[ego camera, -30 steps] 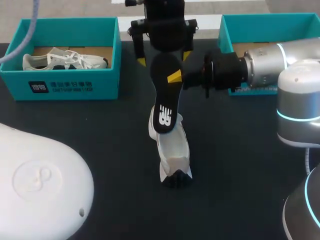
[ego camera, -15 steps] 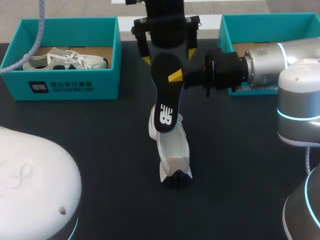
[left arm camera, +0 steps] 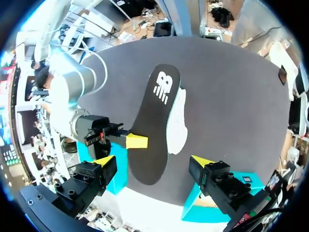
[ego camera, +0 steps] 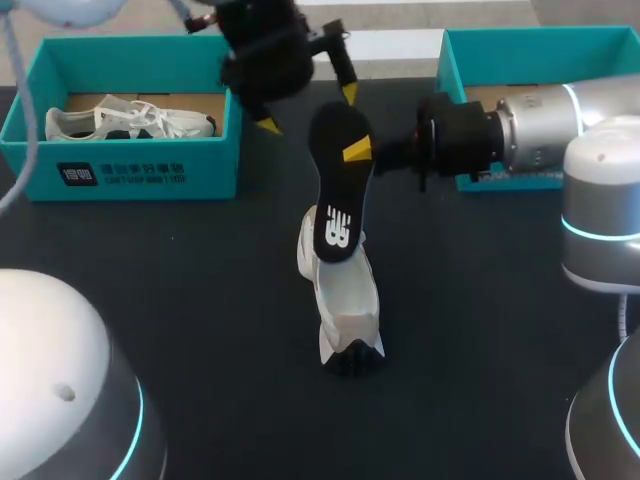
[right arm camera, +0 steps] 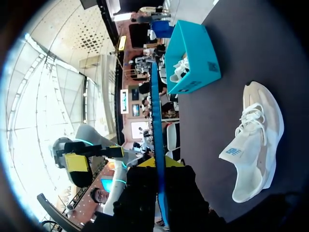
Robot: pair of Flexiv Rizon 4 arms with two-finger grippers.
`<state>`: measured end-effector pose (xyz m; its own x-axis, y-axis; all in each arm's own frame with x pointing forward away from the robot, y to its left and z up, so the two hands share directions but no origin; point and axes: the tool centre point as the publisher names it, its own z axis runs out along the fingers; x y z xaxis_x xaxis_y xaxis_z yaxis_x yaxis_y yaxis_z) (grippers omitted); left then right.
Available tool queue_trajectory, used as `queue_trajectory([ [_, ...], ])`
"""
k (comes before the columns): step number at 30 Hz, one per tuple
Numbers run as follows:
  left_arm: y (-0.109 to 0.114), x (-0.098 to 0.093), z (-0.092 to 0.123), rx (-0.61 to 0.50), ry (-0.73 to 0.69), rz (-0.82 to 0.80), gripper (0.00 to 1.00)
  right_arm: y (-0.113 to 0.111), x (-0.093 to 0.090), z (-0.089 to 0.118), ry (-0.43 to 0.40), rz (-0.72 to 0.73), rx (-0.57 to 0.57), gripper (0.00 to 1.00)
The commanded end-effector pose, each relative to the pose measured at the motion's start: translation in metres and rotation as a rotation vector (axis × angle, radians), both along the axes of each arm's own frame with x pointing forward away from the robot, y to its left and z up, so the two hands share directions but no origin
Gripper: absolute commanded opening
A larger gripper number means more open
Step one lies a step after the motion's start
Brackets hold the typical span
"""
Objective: Take the shoe out of the shoebox, open the shoe tongue, remove and reinsert the insole, then place the shoe into the shoebox
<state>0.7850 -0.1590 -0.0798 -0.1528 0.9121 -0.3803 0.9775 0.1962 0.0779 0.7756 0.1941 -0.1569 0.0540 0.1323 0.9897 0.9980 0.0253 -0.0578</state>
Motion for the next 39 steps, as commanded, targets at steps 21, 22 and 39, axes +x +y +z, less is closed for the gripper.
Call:
queue_trajectory([
  [21, 0.031, -0.007, -0.021, -0.586, -0.103, 0.017, 1.0, -0.001, -0.001, 0.002, 0.005, 0.012, -0.007, 0.0],
  [22, 0.031, -0.007, -0.021, -0.586, -0.103, 0.017, 1.0, -0.001, -0.001, 0.002, 0.006, 0.013, -0.007, 0.0],
  [39, 0.03, 0.004, -0.044, -0.833, -0.039, 0.016, 1.0, 0.001, -0.003, 0.004, -0.01, -0.001, 0.008, 0.0],
])
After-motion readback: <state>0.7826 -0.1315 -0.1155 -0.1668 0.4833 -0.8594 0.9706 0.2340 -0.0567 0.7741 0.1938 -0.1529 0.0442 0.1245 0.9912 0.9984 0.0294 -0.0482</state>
